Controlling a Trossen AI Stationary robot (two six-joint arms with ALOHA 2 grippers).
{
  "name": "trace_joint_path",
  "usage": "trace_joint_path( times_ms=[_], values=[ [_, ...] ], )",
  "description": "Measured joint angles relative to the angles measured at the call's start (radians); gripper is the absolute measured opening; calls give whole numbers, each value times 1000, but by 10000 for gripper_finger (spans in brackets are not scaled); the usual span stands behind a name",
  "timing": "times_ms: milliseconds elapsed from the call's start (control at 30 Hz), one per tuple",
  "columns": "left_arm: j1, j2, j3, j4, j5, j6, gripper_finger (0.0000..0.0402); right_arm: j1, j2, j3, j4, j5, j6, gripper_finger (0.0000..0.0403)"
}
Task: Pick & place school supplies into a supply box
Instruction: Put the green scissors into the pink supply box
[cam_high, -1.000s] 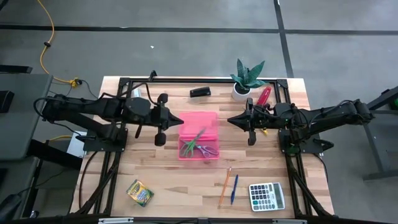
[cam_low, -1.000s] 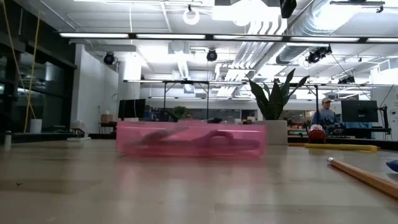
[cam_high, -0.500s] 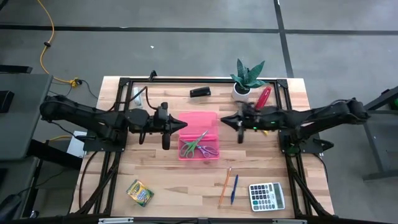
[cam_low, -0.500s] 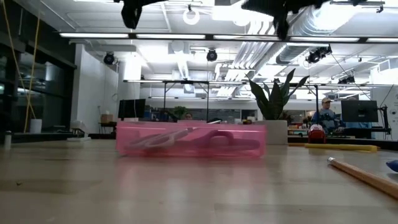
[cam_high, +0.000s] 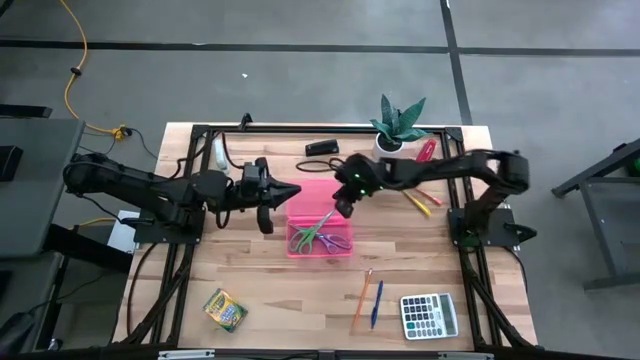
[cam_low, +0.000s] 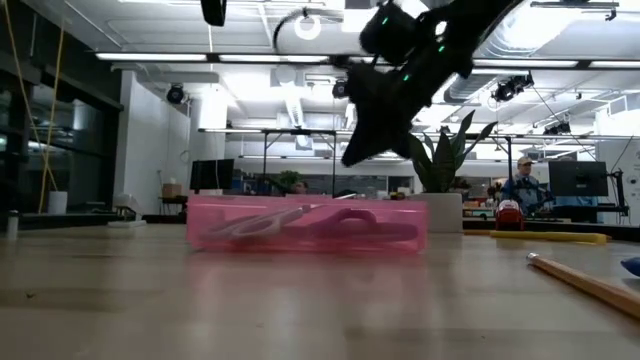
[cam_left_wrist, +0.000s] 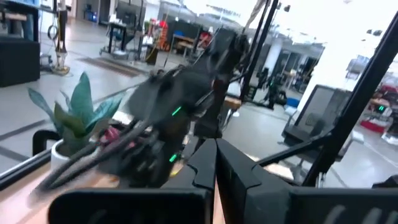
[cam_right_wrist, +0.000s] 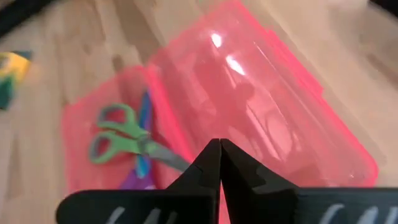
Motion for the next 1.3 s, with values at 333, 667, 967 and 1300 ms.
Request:
trace_joint_path(
  times_ms=[333,667,967,1300],
  values=[
    [0,0,1,1,-22,1,0,-31,163,94,-78,-93,-14,0],
    [0,0,1,2,-24,19,0,4,169,94,-166,-153,6,0],
    [0,0,1,2,-27,20,0,91,169,94,-174,-169,34,0],
    [1,-3,1,0,-61,73,0,136,77,92,-223,-50,-63,0]
  ],
)
